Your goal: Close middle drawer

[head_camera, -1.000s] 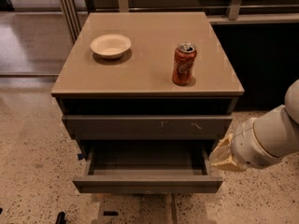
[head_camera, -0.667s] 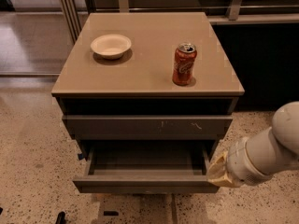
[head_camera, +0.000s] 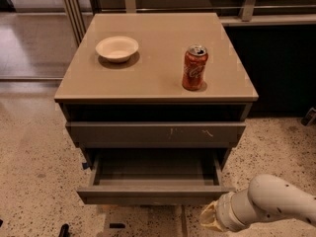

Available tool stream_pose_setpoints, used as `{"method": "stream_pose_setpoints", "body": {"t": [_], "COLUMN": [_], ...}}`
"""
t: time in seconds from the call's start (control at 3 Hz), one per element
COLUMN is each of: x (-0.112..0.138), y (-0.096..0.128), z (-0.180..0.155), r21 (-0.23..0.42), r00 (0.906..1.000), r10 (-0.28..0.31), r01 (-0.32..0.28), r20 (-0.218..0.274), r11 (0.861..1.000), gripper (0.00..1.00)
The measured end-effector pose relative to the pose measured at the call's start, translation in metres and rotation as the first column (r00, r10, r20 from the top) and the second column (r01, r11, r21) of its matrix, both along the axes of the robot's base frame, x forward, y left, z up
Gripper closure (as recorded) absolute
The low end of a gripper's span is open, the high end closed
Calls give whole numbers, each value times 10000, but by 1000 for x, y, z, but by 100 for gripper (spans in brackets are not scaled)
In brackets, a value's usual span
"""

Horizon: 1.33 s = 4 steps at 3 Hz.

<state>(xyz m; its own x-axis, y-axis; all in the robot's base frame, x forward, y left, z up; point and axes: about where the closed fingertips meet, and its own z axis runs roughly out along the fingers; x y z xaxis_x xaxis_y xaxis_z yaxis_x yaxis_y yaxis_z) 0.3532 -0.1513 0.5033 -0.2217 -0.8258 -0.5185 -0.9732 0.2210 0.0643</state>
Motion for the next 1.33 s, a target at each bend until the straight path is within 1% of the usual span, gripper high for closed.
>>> {"method": "stream_pose_setpoints", "body": {"t": [0.33,0.67,1.0,1.33], "x": [0,5,20,40], "y": [0,3,11,20], "z": [0,-10,-33,-54], "r21": [0,202,675,1056], "r00": [10000,9993,9927,9813], "r10": [0,-128,-390,-522], "r01": [0,121,314,329], "r20": [0,342,1139,1852], "r11": [10000,9997,9972,9939], "gripper": [100,100,100,100]}}
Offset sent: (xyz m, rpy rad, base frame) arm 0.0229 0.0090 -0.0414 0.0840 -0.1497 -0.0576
